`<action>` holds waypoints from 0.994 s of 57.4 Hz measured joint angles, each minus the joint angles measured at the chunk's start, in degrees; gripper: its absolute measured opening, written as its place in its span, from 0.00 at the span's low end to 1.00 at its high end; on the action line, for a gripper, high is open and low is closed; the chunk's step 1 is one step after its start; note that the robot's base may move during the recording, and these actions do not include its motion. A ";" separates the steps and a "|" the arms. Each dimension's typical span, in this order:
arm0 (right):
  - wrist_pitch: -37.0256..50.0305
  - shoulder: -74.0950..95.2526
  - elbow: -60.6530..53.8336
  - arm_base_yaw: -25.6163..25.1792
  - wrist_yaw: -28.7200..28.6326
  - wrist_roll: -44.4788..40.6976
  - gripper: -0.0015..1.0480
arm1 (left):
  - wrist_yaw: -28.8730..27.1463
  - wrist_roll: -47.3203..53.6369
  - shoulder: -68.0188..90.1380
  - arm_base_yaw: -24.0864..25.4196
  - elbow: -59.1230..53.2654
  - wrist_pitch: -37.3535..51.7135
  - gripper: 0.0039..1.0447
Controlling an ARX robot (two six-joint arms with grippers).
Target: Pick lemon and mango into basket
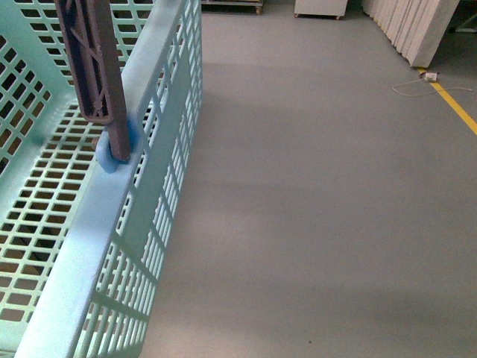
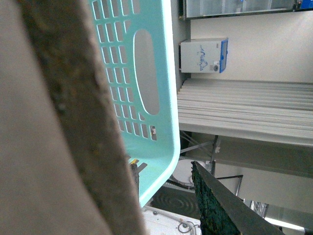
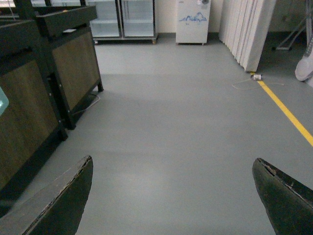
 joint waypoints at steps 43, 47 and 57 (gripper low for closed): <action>0.00 0.00 0.00 0.00 -0.02 0.00 0.92 | 0.00 0.00 0.00 0.00 0.00 0.00 0.29; 0.00 0.00 0.00 0.00 0.00 0.00 0.92 | 0.00 0.02 0.00 0.00 0.00 0.00 0.29; 0.00 0.02 0.00 0.00 0.00 0.00 0.92 | 0.00 0.00 0.00 0.00 0.02 0.00 0.29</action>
